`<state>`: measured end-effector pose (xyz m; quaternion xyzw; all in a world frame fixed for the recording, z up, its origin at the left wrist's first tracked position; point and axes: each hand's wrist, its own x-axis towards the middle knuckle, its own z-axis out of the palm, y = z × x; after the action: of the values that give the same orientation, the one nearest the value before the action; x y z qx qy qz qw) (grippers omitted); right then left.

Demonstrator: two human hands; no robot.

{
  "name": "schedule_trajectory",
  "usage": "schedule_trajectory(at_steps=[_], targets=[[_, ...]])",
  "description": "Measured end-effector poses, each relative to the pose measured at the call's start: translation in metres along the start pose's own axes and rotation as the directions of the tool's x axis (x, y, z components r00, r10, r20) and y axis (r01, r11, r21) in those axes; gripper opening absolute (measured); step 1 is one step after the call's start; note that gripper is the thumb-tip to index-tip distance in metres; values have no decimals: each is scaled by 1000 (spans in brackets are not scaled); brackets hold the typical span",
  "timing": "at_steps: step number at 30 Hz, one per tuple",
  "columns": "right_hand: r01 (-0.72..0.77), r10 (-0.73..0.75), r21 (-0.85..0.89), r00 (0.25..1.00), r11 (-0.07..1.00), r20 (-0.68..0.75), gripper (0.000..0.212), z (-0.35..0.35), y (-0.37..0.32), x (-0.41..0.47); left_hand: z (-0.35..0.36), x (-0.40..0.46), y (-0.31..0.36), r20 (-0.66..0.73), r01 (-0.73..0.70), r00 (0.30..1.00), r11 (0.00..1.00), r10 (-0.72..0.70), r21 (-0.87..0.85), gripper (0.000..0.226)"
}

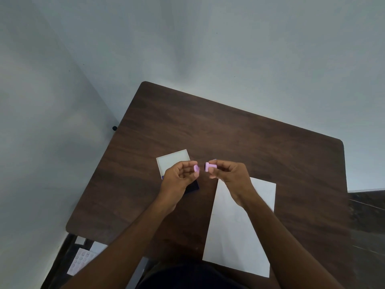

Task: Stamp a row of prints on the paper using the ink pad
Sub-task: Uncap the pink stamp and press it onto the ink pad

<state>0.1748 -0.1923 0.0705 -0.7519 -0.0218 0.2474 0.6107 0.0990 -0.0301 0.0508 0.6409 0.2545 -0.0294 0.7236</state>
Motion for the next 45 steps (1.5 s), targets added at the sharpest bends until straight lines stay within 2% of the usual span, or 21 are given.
schedule_trajectory(at_steps=[6, 10, 13, 18, 24, 30, 45], targets=[[-53, 52, 18, 998, 998, 43, 17, 12, 2, -3, -24, -11, -15, -47, 34, 998, 997, -37, -70, 29], [-83, 79, 28, 991, 996, 105, 17, 25, 2, -5, -47, -21, -32, -131, 46, 990, 996, -56, -74, 31], [-80, 76, 27, 988, 996, 135, 25, 35, 1, -8, -64, -30, -44, -206, 65, 975, 995, -80, -81, 29], [-85, 89, -35, 986, 996, 143, 39, 48, 1, -8, -91, -44, -65, -425, 91, 901, 996, -87, -13, 28], [-75, 89, -92, 984, 993, 158, 32, 57, 1, -7, -109, -49, -84, -529, 168, 846, 977, -75, 129, 27], [-66, 84, -104, 980, 992, 181, 32, 64, -3, -7, -115, -51, -95, -525, 199, 849, 957, -61, 210, 30], [-91, 105, -82, 977, 992, 183, 19, 66, -1, -11, -110, -49, -97, -599, 227, 801, 920, 11, 321, 27]])
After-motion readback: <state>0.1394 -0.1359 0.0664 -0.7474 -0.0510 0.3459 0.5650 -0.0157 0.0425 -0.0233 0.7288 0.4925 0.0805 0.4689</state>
